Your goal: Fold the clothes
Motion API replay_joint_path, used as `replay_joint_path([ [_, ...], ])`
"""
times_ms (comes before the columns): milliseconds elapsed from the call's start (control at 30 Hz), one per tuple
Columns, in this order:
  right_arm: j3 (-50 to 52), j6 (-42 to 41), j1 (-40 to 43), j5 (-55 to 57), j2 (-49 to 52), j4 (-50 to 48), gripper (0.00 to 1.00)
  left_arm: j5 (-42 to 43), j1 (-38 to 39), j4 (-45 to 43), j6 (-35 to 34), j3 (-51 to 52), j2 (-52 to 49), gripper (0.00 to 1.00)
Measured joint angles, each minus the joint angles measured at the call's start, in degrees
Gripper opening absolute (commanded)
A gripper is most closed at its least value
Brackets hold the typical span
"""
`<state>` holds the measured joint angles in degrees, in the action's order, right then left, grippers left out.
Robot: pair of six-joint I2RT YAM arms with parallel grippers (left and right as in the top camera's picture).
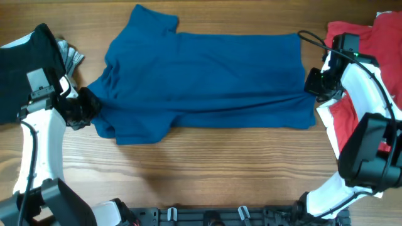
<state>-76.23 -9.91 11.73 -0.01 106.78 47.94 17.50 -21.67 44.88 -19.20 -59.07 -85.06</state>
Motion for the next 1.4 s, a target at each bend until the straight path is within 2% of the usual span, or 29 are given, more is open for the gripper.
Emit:
replay_joint_path([
  [233,0.0,0.2,-0.2,-4.2,2.0,-7.3,0.04,0.0,0.9,-1.7,-0.7,0.0,-4.3,0.04],
  [433,0.0,0.2,-2.5,-6.4,2.2,-10.5,0.04,-0.1,6.0,-6.5,-0.7,0.0,-6.1,0.04],
  [667,0.0,0.2,-3.5,-6.4,2.3,-12.0,0.05,-4.9,7.1,-8.1,-0.9,0.0,-6.1,0.04],
  [700,0.0,0.2,-3.5,-6.4,2.3,-12.0,0.05,-5.3,7.1,-8.7,-0.9,0.0,-6.1,0.07],
  [733,0.0,0.2,-3.5,-6.4,2.3,-12.0,0.09,-5.8,7.1,-9.4,-1.1,0.0,-6.1,0.37],
  [767,0.0,0.2,-3.5,-6.4,2.3,-12.0,0.24,-5.9,7.1,-10.1,-1.6,0.0,-6.1,0.71],
  [800,0.0,0.2,-3.5,-6.4,2.3,-11.9,0.34,-6.0,7.1,-10.7,-1.9,0.0,-6.1,1.0],
  [867,0.0,0.3,-3.5,-6.4,2.3,-11.4,0.5,-6.2,7.1,-12.4,-3.0,0.0,-6.1,1.0],
  [900,0.0,0.2,-3.5,-6.4,2.3,-11.1,0.52,-6.1,7.1,-12.5,-3.7,-0.1,-6.1,1.0],
  [1067,0.0,0.1,-3.5,-6.4,2.3,-10.5,0.52,-5.6,7.1,-11.6,-4.4,-1.6,-4.7,1.0],
  [1167,0.0,0.1,-3.5,-6.1,2.3,-7.9,0.53,-1.7,7.8,-8.0,-4.6,-2.5,-1.4,1.0],
  [1333,0.0,-4.7,-3.5,4.1,2.3,-5.0,0.54,1.6,15.7,-1.4,-4.7,-2.6,-0.9,0.99],
  [1400,0.0,-6.4,-3.5,6.9,2.3,-5.0,0.55,1.9,19.8,0.4,-4.7,-2.6,-1.4,0.96],
])
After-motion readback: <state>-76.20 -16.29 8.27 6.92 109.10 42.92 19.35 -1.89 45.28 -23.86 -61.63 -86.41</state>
